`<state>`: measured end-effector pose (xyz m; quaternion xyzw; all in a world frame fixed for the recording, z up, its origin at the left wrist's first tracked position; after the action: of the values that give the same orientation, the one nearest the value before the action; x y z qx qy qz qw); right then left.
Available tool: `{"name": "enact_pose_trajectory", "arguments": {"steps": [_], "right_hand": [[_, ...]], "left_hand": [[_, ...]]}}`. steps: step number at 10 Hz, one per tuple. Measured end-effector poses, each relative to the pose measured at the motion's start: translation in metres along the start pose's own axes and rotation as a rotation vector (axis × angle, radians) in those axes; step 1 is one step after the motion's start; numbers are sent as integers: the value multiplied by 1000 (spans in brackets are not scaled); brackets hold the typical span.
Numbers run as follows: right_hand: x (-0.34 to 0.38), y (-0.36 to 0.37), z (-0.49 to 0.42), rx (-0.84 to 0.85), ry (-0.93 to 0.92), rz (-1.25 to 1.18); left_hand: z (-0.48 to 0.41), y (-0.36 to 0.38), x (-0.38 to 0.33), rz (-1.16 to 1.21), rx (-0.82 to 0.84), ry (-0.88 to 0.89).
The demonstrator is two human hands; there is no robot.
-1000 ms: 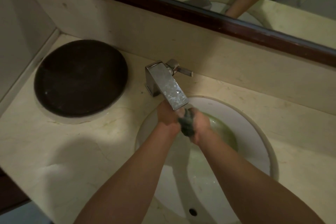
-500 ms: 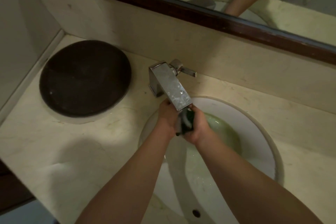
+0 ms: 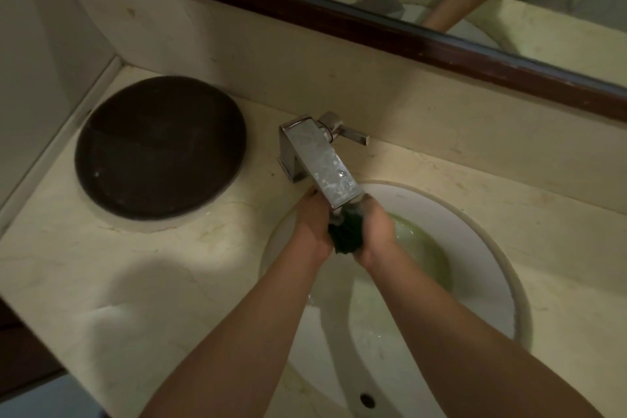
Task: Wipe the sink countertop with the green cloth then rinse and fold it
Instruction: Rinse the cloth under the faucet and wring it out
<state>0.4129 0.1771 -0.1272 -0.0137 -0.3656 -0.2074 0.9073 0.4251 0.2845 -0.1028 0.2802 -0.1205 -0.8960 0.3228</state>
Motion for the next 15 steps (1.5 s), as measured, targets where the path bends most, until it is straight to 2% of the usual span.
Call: {"name": "enact_pose_trajectory", "arguments": {"steps": [1,2,3,4,5,6,7,8,9,10,11,12,13,14,15], "right_hand": [[17,-1,10,47,-52,-86],[28,-8,13,24,-167,-5],[17,-22,12,-87,-94,-10],[-6,-18,16,-37,76,-117],[-12,1,21,52,131,-194],[-11,21,28,91,203,-263],[-7,30,22,108,167,-232],[-9,24,17,32,133,-192],[4,17,14,17,-8,-131],[41,6,17,-6,-321,224],[68,11,29,52,-508,241],[83,26,43,153,-580,203],[80,39,55,244,-656,381],[76,39,56,221,-767,704],[70,29,45,222,-675,625]], "left_hand": [[2,0,18,-30,29,-112],[1,3,22,66,84,-160],[4,5,14,106,122,-150],[1,4,1,91,143,-45],[2,5,-4,111,127,42],[7,14,1,222,179,-7],[5,12,-3,374,193,-40],[-2,2,-2,343,89,-40],[-3,3,3,329,73,-78],[-13,-1,7,225,43,-119],[-11,-2,1,-23,23,-55],[4,14,7,-98,169,-81],[16,34,24,-109,423,-192],[10,38,29,-161,508,-153],[7,32,22,-89,426,-153]]}}
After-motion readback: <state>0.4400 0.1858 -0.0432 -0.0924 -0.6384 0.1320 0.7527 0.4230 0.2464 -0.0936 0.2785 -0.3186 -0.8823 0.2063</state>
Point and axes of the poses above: each hand's wrist, its own z-axis away from the middle knuckle, its own y-axis out of the palm, x = y × z, the point moved 10 cm from there along -z, towards the middle knuckle, and after that the axes turned 10 degrees about -y, right-handed, at the moved point
